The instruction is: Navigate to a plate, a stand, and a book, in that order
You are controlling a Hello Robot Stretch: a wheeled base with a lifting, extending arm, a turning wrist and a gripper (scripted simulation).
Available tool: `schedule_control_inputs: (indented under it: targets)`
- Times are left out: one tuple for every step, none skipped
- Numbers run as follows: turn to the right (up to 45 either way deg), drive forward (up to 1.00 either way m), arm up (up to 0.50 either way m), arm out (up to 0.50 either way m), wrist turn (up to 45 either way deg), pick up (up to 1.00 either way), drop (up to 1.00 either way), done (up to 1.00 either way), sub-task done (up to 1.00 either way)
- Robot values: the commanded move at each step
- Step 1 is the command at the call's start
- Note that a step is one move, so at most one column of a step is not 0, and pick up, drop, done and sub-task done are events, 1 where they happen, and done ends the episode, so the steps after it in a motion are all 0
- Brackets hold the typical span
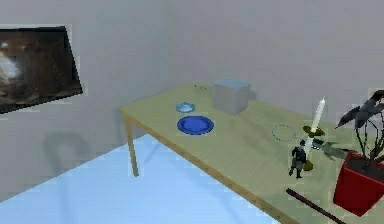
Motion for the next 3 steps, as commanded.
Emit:
schedule_control_inputs:
  targets:
    - [-45.0,0.00,0.00,0.00,0.0,0.00,0.00,0.00,0.00]
    - [-45.0,0.00,0.00,0.00,0.0,0.00,0.00,0.00,0.00]
    - [-45.0,0.00,0.00,0.00,0.0,0.00,0.00,0.00,0.00]
